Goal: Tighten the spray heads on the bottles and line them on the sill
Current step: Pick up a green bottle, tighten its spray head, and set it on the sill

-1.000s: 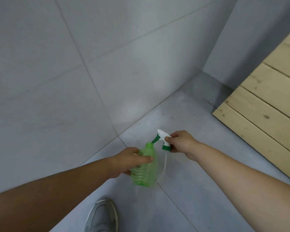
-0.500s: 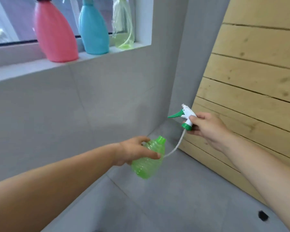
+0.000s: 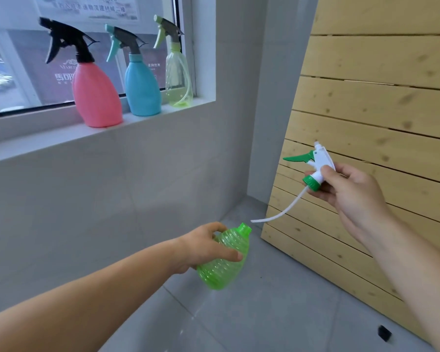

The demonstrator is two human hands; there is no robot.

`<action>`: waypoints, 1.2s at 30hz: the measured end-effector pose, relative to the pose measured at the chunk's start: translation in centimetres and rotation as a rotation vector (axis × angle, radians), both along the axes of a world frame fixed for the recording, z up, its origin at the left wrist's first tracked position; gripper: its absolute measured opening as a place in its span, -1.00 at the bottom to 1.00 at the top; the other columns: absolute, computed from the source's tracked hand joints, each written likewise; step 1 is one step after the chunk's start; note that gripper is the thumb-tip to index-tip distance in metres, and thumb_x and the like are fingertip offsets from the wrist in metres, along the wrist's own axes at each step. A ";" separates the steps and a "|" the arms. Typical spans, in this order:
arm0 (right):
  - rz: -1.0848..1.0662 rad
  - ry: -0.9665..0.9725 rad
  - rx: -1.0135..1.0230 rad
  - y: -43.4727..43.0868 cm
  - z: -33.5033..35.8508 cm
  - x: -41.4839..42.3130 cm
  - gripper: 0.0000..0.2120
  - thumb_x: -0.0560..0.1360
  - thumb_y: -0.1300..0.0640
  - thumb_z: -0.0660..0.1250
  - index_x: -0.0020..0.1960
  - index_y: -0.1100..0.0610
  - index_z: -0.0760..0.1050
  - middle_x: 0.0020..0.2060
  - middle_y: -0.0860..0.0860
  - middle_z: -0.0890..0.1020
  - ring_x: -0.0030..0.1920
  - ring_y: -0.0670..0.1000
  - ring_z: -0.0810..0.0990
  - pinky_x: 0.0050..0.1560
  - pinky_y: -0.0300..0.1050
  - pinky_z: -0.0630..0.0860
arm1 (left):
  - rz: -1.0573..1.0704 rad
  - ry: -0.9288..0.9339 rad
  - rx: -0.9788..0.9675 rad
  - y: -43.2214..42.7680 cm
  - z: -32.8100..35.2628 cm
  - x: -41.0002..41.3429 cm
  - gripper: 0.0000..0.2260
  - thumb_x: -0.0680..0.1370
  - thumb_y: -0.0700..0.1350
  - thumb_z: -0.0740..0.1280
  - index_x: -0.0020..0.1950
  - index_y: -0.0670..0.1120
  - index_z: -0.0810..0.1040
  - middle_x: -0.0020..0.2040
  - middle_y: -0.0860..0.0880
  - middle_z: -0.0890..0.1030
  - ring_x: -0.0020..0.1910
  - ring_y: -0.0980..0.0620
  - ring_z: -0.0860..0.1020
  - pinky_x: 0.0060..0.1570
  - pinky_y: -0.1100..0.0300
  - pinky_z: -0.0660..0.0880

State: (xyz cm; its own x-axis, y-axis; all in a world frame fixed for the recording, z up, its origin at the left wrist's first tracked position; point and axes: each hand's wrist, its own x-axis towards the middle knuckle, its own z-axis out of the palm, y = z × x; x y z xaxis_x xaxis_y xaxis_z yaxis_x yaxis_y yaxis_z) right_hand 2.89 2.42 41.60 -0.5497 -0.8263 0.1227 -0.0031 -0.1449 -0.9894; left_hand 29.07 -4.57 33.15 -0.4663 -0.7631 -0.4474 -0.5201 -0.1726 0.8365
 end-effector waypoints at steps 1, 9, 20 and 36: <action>0.009 0.000 0.004 0.0 -0.2 0.1 -0.87 0.59 0.19 0.25 0.00 0.13 0.59 0.00 0.21 0.71 0.06 0.17 0.70 0.10 0.08 0.62 | -0.005 0.005 0.001 0.1 0.1 -0.1 -0.34 0.26 -0.01 0.66 0.32 0.10 0.53 0.20 -0.02 0.66 0.06 -0.10 0.73 -0.12 0.06 0.67; 0.156 -0.007 0.113 -1.8 -2.7 1.9 -0.86 0.60 0.23 0.25 0.07 0.23 0.56 -0.13 0.11 0.72 -0.08 0.09 0.70 0.02 0.02 0.65 | -0.093 0.054 0.033 0.4 0.1 -1.0 -0.43 0.23 -0.01 0.66 0.21 0.04 0.61 0.18 -0.11 0.70 0.12 -0.17 0.72 0.11 -0.13 0.67; 0.518 0.160 0.293 -3.6 -6.1 4.6 -0.80 0.53 0.26 0.33 0.15 0.19 0.48 0.01 0.13 0.72 0.05 0.12 0.69 0.18 0.06 0.60 | -0.041 0.129 0.086 0.3 0.2 -1.1 -0.56 0.42 -0.07 0.61 0.26 0.04 0.60 0.15 -0.06 0.73 -0.03 -0.01 0.74 -0.20 0.14 0.62; 0.615 0.098 0.297 -4.7 -7.2 4.6 -0.75 0.56 0.24 0.32 0.23 0.20 0.46 -0.02 0.12 0.71 -0.12 -0.02 0.68 -0.12 -0.19 0.58 | -0.075 0.167 0.121 0.2 0.6 -0.5 -0.65 0.47 -0.06 0.56 0.24 0.03 0.64 0.06 -0.02 0.77 -0.02 0.01 0.75 -0.21 0.15 0.65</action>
